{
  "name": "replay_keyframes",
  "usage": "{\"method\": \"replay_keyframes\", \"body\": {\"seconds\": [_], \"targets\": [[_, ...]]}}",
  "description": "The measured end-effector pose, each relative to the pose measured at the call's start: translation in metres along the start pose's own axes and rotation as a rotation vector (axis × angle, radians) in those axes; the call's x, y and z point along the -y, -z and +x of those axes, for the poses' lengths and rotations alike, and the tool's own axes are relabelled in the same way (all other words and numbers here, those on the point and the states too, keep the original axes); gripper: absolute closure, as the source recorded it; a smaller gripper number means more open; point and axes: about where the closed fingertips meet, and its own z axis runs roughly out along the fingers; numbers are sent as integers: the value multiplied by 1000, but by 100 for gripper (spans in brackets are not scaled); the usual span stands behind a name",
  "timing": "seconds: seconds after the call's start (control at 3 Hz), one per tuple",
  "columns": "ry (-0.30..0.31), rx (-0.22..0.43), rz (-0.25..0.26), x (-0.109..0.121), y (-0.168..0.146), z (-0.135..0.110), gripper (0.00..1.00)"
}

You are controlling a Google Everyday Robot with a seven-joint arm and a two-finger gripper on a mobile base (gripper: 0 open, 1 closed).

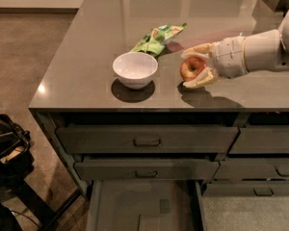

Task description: Pick apple from bottom drawer and place on counter

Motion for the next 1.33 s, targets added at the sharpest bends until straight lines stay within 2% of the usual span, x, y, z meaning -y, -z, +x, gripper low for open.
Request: {"method": "replay_keyframes", "body": {"seconds": [1.0,1.33], "targets": [[0,0,0,0,0,0,13],[0,0,0,0,0,0,0]]}}
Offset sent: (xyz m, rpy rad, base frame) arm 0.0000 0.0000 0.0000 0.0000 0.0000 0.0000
